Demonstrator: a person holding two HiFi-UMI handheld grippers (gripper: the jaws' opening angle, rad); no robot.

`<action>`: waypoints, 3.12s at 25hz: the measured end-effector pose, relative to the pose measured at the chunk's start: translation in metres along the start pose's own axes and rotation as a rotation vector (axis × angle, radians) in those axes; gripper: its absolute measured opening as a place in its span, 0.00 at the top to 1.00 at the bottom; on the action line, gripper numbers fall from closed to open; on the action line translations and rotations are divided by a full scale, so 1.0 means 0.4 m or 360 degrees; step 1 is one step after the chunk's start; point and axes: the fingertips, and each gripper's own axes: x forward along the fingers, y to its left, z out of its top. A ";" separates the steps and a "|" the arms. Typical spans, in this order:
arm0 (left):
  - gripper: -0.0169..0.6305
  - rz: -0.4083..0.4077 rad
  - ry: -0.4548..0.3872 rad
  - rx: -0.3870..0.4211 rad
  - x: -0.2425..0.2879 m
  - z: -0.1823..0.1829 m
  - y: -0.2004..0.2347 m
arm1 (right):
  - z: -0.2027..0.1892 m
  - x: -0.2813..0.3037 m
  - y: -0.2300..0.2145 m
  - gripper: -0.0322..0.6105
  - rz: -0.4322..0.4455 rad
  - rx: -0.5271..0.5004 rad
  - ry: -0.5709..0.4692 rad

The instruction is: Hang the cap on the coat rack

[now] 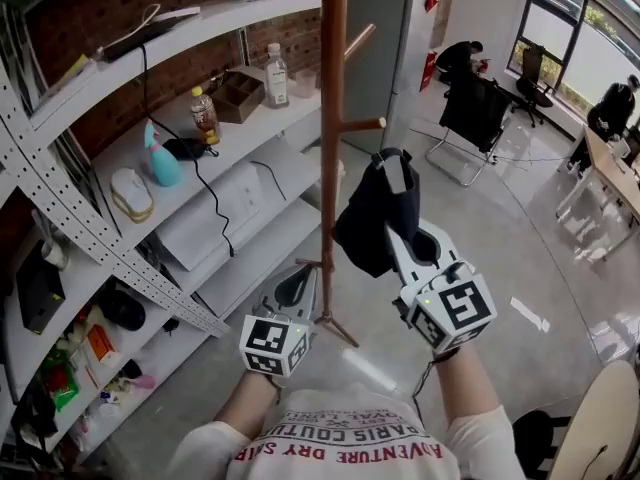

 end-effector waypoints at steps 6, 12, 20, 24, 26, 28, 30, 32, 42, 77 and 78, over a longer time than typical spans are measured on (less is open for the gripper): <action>0.97 0.0081 0.0027 0.0001 0.004 0.002 -0.024 | 0.070 0.039 -0.045 0.92 0.0123 0.0011 -0.0106; 0.97 0.0168 0.0037 0.0000 -0.004 0.004 -0.024 | 0.103 0.078 -0.063 0.92 0.0251 0.0071 -0.0139; 0.97 0.0229 0.0070 -0.0004 -0.009 -0.009 -0.025 | 0.058 0.146 -0.047 0.92 0.0378 0.0184 -0.0067; 0.97 0.0255 0.0092 -0.0030 -0.007 -0.028 -0.028 | 0.025 0.171 -0.044 0.92 0.0412 0.0221 -0.0017; 0.97 0.0264 0.0094 -0.0036 -0.004 -0.031 -0.026 | 0.006 0.184 -0.039 0.92 0.0433 0.0229 0.0016; 0.97 0.0269 0.0100 -0.0036 -0.002 -0.035 -0.024 | -0.011 0.195 -0.033 0.92 0.0454 0.0263 0.0034; 0.97 0.0280 0.0109 -0.0042 -0.006 -0.044 -0.020 | -0.029 0.204 -0.022 0.92 0.0479 0.0319 0.0047; 0.97 0.0293 0.0120 -0.0046 -0.012 -0.056 -0.017 | -0.045 0.209 -0.010 0.92 0.0501 0.0347 0.0057; 0.97 0.0337 0.0123 -0.0054 -0.020 -0.062 0.002 | -0.097 0.215 -0.021 0.92 0.0400 0.0256 0.0096; 0.97 0.0152 0.0035 -0.0047 0.002 -0.026 -0.048 | -0.344 -0.046 0.047 0.93 -0.0053 0.0308 0.0237; 0.97 0.0155 0.0038 -0.0045 0.001 -0.027 -0.046 | -0.349 -0.049 0.047 0.93 -0.0059 0.0313 0.0245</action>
